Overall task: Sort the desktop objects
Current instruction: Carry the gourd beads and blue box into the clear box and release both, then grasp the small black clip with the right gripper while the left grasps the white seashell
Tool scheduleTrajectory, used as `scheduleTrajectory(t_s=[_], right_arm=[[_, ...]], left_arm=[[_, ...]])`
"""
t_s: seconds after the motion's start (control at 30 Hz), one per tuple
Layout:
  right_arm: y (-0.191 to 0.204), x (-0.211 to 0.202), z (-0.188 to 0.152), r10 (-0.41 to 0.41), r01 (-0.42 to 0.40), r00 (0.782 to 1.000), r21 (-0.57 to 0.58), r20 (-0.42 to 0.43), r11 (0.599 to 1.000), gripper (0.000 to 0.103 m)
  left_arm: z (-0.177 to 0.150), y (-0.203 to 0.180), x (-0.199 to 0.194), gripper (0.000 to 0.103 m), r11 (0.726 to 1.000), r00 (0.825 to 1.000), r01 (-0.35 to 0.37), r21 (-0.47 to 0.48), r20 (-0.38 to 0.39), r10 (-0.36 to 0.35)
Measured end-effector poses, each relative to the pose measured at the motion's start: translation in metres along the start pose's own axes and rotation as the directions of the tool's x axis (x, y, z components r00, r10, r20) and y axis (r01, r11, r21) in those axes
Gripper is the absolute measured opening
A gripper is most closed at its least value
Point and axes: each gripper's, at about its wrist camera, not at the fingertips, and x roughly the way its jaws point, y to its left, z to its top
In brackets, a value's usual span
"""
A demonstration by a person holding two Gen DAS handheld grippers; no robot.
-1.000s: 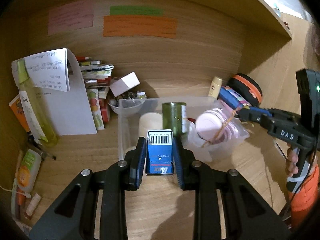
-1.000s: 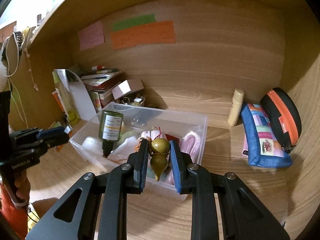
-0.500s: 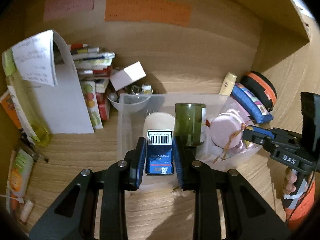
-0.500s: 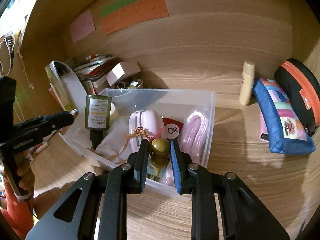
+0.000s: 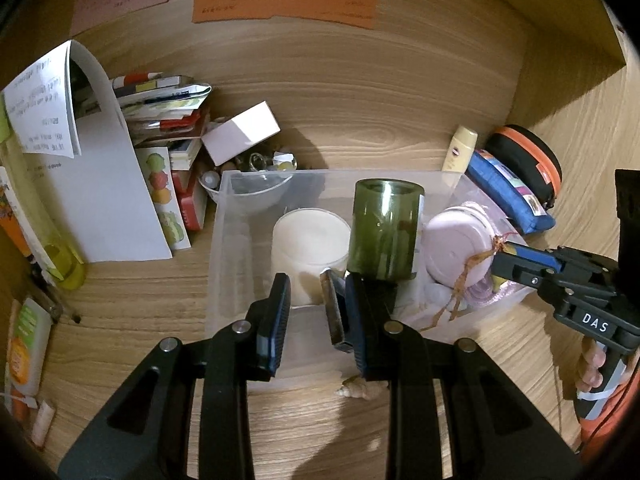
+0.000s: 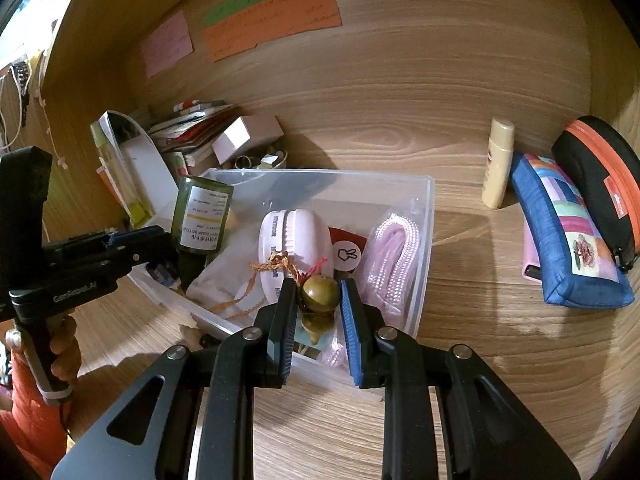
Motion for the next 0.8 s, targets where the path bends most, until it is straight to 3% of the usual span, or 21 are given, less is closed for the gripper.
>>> scheduleTrajectory(t_s=[0.33,0.5,0.6,0.67,0.8], right_arm=[[0.007,0.001,0.001,-0.033,0.032,0.999,-0.021,-0.022,0.999,0.020],[0.013,-0.005,0.001,-0.043,0.042,0.999,-0.025,-0.022,0.999,0.035],[0.018,-0.017,0.001,-0.072,0.072,0.997,-0.030,0.014,0.997,0.042],[0.021,-0.026,0.001,-0.075,0.077,0.996,-0.033,0.037,0.996,0.046],[0.030,-0.039,0.001,-0.069,0.072,0.996,-0.049,0.061,0.996,0.047]], left_arm=[[-0.003,-0.006,-0.015,0.027,1.000,1.000,0.013,0.018,0.014,-0.014],[-0.004,-0.003,-0.028,0.035,1.000,0.999,0.001,0.008,0.033,-0.002],[-0.004,0.002,-0.039,0.035,1.000,0.999,0.005,-0.008,0.050,-0.005],[-0.005,0.004,-0.048,0.041,1.000,0.998,0.003,-0.011,0.062,-0.002],[-0.012,0.001,-0.058,0.046,1.000,0.997,0.002,0.003,0.072,-0.003]])
